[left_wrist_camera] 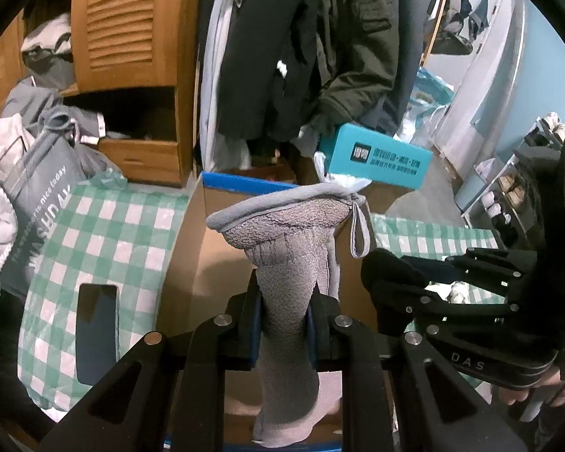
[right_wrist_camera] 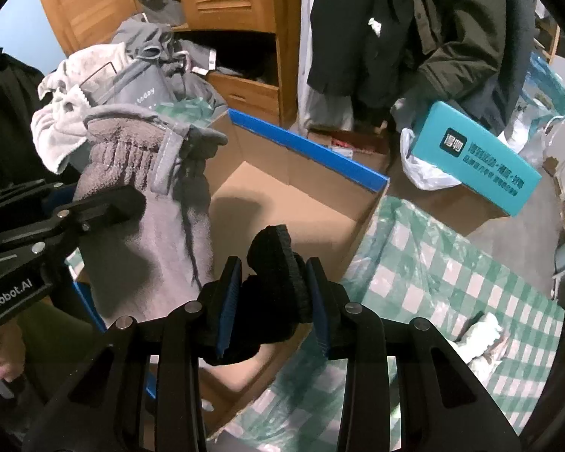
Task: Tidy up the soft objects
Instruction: 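Carry the grey sock and black sock into the shoebox with both tools, then open both tools to release the socks inside the shoebox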
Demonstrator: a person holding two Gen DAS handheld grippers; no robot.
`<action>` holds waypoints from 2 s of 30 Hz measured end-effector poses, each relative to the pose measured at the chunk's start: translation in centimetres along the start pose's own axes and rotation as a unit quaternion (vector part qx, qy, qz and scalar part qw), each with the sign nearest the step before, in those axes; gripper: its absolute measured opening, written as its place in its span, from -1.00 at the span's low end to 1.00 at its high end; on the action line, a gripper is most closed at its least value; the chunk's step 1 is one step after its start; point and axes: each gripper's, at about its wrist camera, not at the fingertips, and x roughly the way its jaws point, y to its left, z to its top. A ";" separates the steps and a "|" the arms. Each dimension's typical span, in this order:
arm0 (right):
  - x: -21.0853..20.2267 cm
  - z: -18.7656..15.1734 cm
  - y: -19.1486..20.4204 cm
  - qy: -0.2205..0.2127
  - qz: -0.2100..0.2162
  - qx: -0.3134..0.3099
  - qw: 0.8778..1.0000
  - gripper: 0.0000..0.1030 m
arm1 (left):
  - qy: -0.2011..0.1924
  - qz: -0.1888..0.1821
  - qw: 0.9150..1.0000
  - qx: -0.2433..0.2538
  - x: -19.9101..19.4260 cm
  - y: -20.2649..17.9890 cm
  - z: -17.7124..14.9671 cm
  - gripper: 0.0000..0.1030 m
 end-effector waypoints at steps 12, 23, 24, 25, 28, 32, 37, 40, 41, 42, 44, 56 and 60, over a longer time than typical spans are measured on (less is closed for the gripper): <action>-0.3 0.0 -0.5 -0.005 0.000 0.007 1.000 0.08 | -0.005 0.037 0.999 -0.001 0.2 0.0 -0.2 0.18; -1.4 -1.4 -2.7 -0.009 -0.008 0.028 1.000 0.17 | 0.005 0.016 1.000 0.006 0.6 -1.9 -0.1 0.19; -1.7 -1.5 -3.0 -0.011 -0.009 0.032 0.999 0.17 | 0.005 0.015 1.000 0.009 0.5 -2.2 -0.1 0.21; -1.8 -1.6 -3.2 -0.012 -0.010 0.034 0.999 0.18 | 0.004 0.013 1.000 0.013 0.5 -2.6 -0.1 0.23; -2.3 -2.1 -3.8 -0.015 -0.011 0.041 0.999 0.20 | 0.002 0.008 1.000 0.019 0.5 -3.4 -0.1 0.26; -2.9 -2.7 -4.6 -0.018 -0.014 0.049 0.999 0.24 | 0.008 0.000 1.000 0.026 0.7 -4.3 -0.3 0.26; -3.4 -3.6 -6.0 -0.019 -0.021 0.060 0.998 0.24 | 0.007 -0.019 0.999 0.033 0.7 -5.5 -0.1 0.26; -3.6 -4.3 -6.9 -0.017 -0.025 0.066 0.997 0.24 | 0.003 -0.024 0.999 0.035 0.7 -6.1 0.0 0.26; -3.7 -4.5 -7.1 -0.017 -0.026 0.068 0.997 0.24 | 0.003 -0.027 0.999 0.037 0.8 -6.3 0.1 0.26; -3.8 -4.7 -7.5 -0.017 -0.027 0.071 0.997 0.24 | 0.004 -0.028 0.999 0.039 0.8 -6.6 0.1 0.26; -4.0 -5.1 -8.0 -0.018 -0.029 0.076 0.997 0.25 | 0.006 -0.029 0.999 0.046 1.0 -7.4 0.0 0.26; -6.1 -7.3 -11.7 -0.029 -0.045 0.110 0.993 0.27 | 0.025 -0.039 0.995 0.085 2.3 -11.5 -0.6 0.26; -6.4 -8.2 -12.9 -0.030 -0.051 0.122 0.991 0.29 | 0.035 -0.043 0.993 0.102 2.8 -13.4 -1.4 0.27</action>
